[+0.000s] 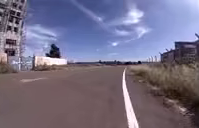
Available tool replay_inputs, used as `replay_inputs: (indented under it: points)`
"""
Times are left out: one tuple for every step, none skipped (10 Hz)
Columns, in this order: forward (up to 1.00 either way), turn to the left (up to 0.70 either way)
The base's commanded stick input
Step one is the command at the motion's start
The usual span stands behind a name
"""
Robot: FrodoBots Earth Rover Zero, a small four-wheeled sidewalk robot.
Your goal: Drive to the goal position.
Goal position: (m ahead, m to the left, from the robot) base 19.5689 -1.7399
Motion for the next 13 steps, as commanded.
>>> replay_inputs:
  points:
    - [1.0,-0.14]
    - [1.0,-0.4]
    - [1.0,-0.4]
    - [1.0,-0.4]
    - [1.0,-0.4]
    - [1.0,-0.22]
    - [1.0,-0.06]
    - [1.0,0.0]
    - [1.0,0.0]
    - [1.0,0.0]
    - [1.0,0.0]
    - [1.0,0.0]
    - [1.0,0.0]
